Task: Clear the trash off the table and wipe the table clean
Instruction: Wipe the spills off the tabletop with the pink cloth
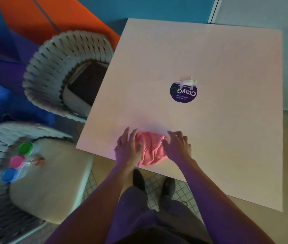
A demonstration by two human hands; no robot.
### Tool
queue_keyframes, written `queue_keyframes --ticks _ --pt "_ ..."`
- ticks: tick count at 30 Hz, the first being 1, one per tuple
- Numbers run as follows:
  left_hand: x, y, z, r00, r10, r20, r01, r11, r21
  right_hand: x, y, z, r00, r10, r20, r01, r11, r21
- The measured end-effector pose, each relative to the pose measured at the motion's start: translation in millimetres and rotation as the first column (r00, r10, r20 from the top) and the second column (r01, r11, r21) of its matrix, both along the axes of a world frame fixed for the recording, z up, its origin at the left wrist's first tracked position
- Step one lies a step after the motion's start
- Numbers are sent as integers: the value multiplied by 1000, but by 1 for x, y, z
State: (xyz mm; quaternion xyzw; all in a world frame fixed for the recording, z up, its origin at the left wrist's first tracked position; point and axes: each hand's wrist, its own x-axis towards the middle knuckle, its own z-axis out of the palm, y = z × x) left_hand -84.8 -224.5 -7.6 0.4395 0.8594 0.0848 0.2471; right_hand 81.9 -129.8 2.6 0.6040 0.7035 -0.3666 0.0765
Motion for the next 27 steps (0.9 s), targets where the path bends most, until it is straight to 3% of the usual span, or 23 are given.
queue_keyframes --ticks 5,11,17,27 --pt "-16 -2 -1 994 -57 92 65 994 -91 -26 -9 3 1000 30 0 -30 994 -103" --pt "-25 -7 -4 978 -144 151 166 976 -142 -48 -25 -7 994 -110 4 110 992 -54" --pt "-57 -18 -16 933 -233 275 250 968 -29 -84 -33 -10 982 -187 -18 184 978 -99" --pt "-186 -16 11 949 -52 310 12 991 130 -198 -17 21 951 -220 -215 182 966 -183"
